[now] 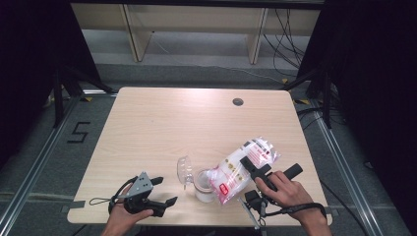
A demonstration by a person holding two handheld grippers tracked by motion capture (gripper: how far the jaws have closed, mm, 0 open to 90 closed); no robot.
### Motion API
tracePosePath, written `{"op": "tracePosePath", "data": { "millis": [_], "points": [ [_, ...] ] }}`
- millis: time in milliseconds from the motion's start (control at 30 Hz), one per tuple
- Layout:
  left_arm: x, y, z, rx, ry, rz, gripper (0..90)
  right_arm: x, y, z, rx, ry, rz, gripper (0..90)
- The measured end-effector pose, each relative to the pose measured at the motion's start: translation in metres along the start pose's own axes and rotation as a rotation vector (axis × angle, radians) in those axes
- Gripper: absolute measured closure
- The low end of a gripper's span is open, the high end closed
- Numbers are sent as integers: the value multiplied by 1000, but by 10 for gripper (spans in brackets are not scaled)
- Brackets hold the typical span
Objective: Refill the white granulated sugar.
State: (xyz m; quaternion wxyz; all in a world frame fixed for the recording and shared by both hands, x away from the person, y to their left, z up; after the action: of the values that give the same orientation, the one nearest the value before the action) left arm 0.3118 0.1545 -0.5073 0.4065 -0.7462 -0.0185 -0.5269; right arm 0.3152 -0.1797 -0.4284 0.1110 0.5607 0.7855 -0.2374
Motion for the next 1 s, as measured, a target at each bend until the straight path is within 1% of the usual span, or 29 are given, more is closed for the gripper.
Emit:
{"op": "tracePosePath", "data": {
  "millis": [33, 67, 133, 200, 233, 333, 367, 400, 500, 533, 567, 633, 700, 733, 867, 900, 933, 967, 1000],
  "points": [
    [0, 0, 0, 0, -2, -1, 154, 0, 0, -1, 6, -7, 3, 658],
    [0, 0, -1, -1, -6, -5, 154, 0, -1, 1, 10, 11, 11, 659],
    [0, 1, -1, -2, -10, -8, 154, 0, -1, 1, 14, 9, 19, 661],
    [0, 0, 0, 0, 5, 0, 154, 0, -1, 1, 12, 7, 17, 663],
    [0, 0, 0, 0, 5, 0, 154, 0, -1, 1, 11, 4, 17, 663],
    [0, 0, 0, -1, -5, -4, 154, 0, -1, 1, 8, 2, 15, 665],
    [0, 0, 0, 0, 1, 1, 154, 0, -1, 1, 8, 1, 15, 666],
    [0, 1, -1, -2, -10, -9, 154, 0, -1, 1, 12, 13, 18, 666],
    [0, 0, -1, -2, -9, -7, 154, 0, -1, 1, 10, -5, 12, 668],
    [0, 0, 0, 1, 6, 0, 154, 0, 0, 0, 6, -10, 5, 668],
    [0, 0, 0, 1, 8, 0, 154, 0, 0, 0, 7, -4, 8, 668],
    [0, 0, 0, -1, -4, -4, 154, 0, 0, 0, 7, -5, 4, 669],
    [0, 0, 0, 0, 2, 0, 154, -1, -1, 2, 9, 12, 15, 671],
    [0, 0, -1, -2, -9, -7, 154, -1, -1, 2, 9, 11, 14, 671],
    [0, 0, -1, -1, -8, -7, 154, -1, -1, 2, 5, 13, 7, 673],
    [0, 0, 0, 1, 5, 1, 154, -1, -1, 2, 6, 14, 7, 674],
    [0, 0, 0, 1, 8, 0, 154, -2, -1, 2, 5, 15, 7, 674],
    [0, 0, 0, 1, 8, 0, 154, -2, -1, 2, 4, 16, 7, 675],
    [0, 0, 0, -1, -3, -7, 154, -2, -1, 2, 3, 16, 7, 675]
  ]
}}
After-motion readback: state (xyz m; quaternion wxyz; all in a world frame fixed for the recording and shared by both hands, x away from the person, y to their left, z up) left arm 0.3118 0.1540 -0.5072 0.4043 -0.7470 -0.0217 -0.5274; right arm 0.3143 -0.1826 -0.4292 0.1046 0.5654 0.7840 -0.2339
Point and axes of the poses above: each handheld gripper's, and its own axes: y roughly forward along the jaws, x roughly out of its top, z roughly to its left, the point moved 2 cm from there along y, roughly forward along the jaws, and after that the axes turned 7 degrees about z, right-handed, at the moved point
